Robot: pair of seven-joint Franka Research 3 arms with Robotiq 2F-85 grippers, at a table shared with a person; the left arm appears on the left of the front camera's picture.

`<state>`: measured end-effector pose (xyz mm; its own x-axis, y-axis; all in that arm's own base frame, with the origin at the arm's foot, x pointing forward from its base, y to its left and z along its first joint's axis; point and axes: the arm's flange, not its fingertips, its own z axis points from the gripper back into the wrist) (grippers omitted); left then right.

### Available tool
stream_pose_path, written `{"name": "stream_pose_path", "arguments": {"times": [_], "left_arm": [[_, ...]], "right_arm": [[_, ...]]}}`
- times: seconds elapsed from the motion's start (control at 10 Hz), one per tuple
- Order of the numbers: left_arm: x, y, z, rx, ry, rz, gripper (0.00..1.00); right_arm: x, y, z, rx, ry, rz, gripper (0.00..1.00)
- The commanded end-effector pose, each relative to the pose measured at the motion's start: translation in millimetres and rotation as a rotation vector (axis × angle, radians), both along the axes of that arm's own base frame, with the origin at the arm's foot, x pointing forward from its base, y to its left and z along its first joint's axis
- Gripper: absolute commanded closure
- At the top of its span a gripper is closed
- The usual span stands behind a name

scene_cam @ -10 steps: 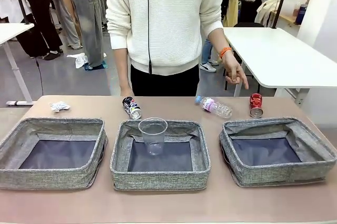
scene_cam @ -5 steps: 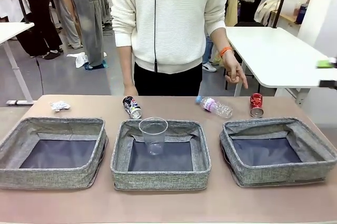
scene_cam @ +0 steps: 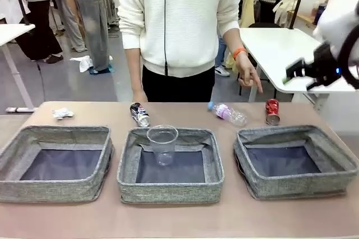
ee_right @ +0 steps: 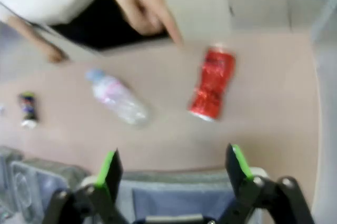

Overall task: Sort the waste into the appropriate baskets.
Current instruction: Pick up the waste item pointed out by the person.

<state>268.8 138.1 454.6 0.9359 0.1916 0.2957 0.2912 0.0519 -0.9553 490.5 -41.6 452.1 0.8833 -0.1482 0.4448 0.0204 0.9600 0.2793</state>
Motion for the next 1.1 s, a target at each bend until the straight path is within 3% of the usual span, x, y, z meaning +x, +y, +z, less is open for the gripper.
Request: {"name": "stream_pose_path", "arguments": {"times": [0.0, 0.1, 0.2, 0.3, 0.5, 0.6, 0.8, 0.9, 1.0], "left_arm": [[-3, 1, 6, -0.009, 0.011, -0.006, 0.00], [-3, 1, 6, -0.009, 0.011, -0.006, 0.00], [-3, 1, 6, -0.009, 0.011, -0.006, 0.00], [-3, 1, 6, -0.009, 0.011, -0.006, 0.00], [-3, 1, 6, -0.009, 0.011, -0.006, 0.00], [-3, 1, 6, -0.009, 0.011, -0.006, 0.00], [-3, 1, 6, -0.009, 0.011, -0.006, 0.00], [-3, 1, 6, -0.009, 0.011, -0.006, 0.00], [-3, 1, 6, -0.009, 0.011, -0.006, 0.00]], "right_arm": [[12, -16, 6, -0.118, 0.321, 0.038, 0.00], [5, -27, 6, -0.066, 0.243, 0.030, 0.00], [1, -15, -26, -0.075, 0.144, -0.006, 0.00], [1, -15, -26, -0.075, 0.144, -0.006, 0.00], [8, -26, -36, -0.186, 0.288, -0.054, 0.00], [30, -15, -43, -0.166, 0.295, 0.041, 0.00], [81, -1, -52, -0.155, 0.330, -0.066, 0.00], [95, 10, -55, -0.140, 0.317, -0.036, 0.00], [112, 15, -58, -0.137, 0.319, -0.095, 0.00]]}}
